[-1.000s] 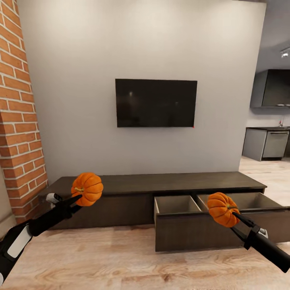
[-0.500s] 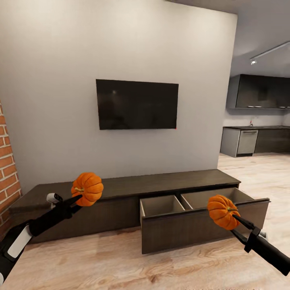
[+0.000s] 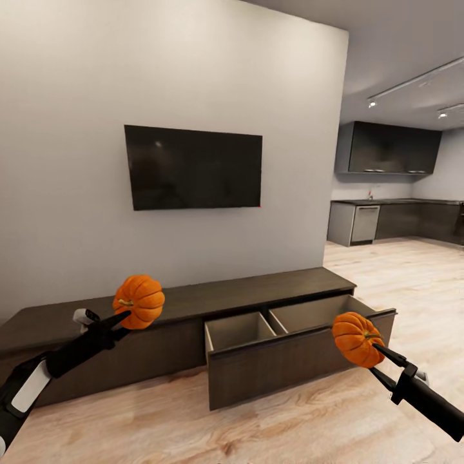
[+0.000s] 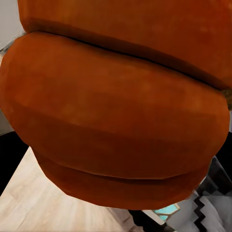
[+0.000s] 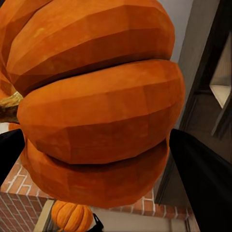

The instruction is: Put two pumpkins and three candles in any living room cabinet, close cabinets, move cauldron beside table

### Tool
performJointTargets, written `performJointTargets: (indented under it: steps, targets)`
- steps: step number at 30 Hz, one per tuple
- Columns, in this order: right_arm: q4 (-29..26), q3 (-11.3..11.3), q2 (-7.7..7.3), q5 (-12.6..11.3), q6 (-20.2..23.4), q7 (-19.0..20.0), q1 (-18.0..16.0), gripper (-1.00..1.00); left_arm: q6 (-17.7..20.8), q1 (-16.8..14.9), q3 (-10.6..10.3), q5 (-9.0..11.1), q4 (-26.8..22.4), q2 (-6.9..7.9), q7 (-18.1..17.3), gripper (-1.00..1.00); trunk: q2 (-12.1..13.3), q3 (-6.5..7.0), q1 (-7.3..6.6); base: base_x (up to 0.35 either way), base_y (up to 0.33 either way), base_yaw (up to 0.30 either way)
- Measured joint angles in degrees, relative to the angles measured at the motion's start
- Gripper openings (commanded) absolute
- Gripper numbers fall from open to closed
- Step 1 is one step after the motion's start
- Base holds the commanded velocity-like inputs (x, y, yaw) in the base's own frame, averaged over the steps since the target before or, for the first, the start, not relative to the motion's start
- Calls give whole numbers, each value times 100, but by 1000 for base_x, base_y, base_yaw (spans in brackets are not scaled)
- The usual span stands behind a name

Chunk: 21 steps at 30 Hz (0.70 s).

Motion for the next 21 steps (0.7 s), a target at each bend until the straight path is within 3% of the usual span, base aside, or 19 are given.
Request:
performJointTargets:
  steps: [11,16,21]
  targets:
    - [11,3,3,35,0,-17,0,-100,-1,1,11,1,-2,2,-17,-100,0,-88,0,0,-18,-134]
    - [1,2,-1,38,-33,25,-1,-100,-3,2,5,-10,-9,2,7,-100,0,-134,0,20,-229,-15]
    - [-14,-229,21,34,-45,48,-1,-100,-4,3,3,-21,-28,2,18,-100,0,-181,-1,69,-272,-1]
